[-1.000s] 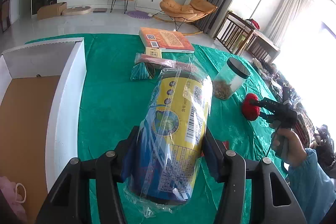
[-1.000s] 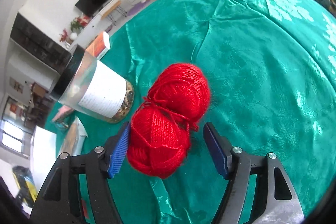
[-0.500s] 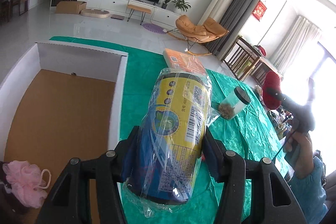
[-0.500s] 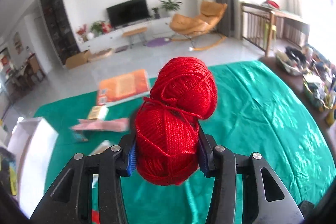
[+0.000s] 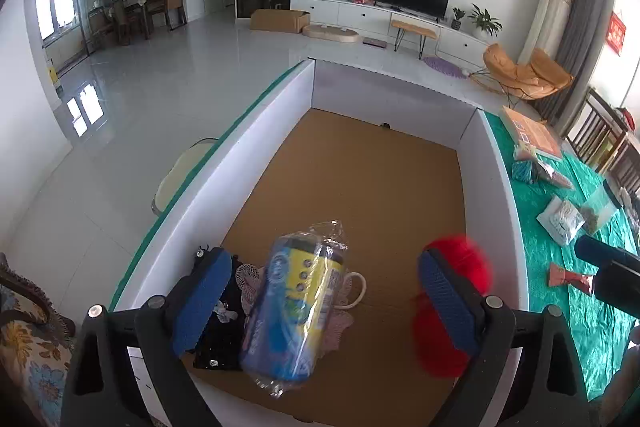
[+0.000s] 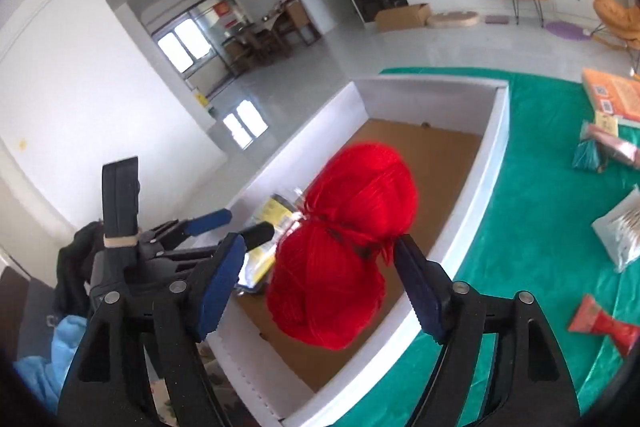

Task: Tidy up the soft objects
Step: 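Carry the roll and yarn into the white box and open both tools, then withdraw both open tools from the box back over the table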

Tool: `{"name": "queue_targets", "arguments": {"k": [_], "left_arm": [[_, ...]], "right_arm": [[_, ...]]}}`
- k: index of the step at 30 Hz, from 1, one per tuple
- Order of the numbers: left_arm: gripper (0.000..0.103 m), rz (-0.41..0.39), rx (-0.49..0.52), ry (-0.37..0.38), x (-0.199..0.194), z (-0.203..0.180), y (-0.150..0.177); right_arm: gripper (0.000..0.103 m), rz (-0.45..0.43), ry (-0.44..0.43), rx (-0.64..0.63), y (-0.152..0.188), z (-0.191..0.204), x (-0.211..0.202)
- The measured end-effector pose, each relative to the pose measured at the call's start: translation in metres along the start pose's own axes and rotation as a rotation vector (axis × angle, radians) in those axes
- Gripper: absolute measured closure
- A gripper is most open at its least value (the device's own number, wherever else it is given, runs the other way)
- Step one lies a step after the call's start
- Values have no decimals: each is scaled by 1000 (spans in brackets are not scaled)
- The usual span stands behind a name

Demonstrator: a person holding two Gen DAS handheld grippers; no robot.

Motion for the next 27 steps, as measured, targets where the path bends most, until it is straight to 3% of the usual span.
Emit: {"name": "queue_targets", "arguments": {"k": [3,6,10,14,15,17,20,22,27], "left_arm": [[7,-42,0,26,-1,-6,4],[7,-54,16,145,4,-34,3],[7,-42,94,318,6,-104,10],[7,28,227,467,16,-184,27],[7,58,262,499,21,-203,35],[7,123,317,541,32,-238,52],[7,208,346,583,56,-273,79],[7,252,361,574,72,-283,95],[7,315,366,480,120,-276,126]], "right_arm": [[23,-48,112,7,20,-23,-10],[23,-88,295,25,46,-70,-23],[23,-87,520,115,101,-147,-34],[23,-123,681,310,165,-223,-67],[23,-125,702,384,177,-240,-77],[22,-150,650,605,192,-276,-103],[22,-186,648,741,205,-304,-122],[22,-156,604,781,207,-311,-115],[22,-146,618,732,200,-305,-110]]}}
Point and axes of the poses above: each gripper's, at about its wrist camera, not at the fingertips, and x roughly the way its jaws point, z to its left, y to its underside, the point moved 1 cm from there along x, roughly the way its jaws point, and after that the axes turned 14 degrees about y, right-handed, at the moved point
